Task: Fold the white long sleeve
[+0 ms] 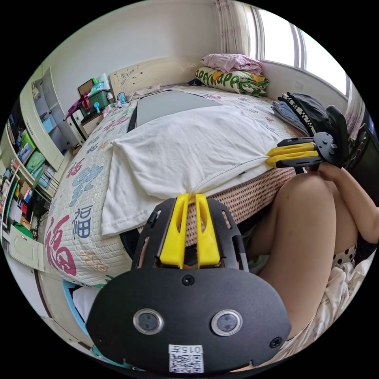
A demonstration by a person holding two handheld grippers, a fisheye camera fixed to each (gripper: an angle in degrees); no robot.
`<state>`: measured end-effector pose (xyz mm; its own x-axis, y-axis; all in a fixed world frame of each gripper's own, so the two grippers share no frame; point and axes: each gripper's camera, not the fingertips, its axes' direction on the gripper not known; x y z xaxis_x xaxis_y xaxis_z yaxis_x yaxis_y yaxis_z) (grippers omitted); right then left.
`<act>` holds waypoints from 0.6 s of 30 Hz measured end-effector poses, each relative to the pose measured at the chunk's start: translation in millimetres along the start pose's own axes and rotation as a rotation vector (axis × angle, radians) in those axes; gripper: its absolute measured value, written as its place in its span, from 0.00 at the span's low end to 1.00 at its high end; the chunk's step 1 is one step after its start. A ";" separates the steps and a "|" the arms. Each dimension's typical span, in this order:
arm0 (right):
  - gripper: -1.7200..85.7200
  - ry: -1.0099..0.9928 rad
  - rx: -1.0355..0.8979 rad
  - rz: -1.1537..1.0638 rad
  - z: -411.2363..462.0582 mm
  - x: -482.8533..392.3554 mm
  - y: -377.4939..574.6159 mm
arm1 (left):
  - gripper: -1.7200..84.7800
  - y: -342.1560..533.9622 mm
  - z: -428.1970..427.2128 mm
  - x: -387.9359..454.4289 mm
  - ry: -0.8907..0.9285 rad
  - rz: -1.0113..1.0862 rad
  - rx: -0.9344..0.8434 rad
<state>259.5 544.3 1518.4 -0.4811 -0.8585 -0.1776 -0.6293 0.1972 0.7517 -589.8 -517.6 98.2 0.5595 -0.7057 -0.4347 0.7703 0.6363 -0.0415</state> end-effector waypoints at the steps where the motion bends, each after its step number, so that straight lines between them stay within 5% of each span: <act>1: 0.06 0.014 -0.014 0.005 -1.1 -6.9 -10.1 | 0.04 1.6 0.3 -0.8 0.004 -0.004 0.001; 18: 0.07 0.081 -0.022 0.141 -75.6 -60.2 -168.1 | 0.04 57.8 11.6 -18.2 0.107 -0.045 0.022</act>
<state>440.3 527.0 1450.7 -0.5129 -0.8583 -0.0181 -0.5450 0.3092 0.7794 -552.0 -471.6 114.1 0.4894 -0.6955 -0.5261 0.8013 0.5967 -0.0435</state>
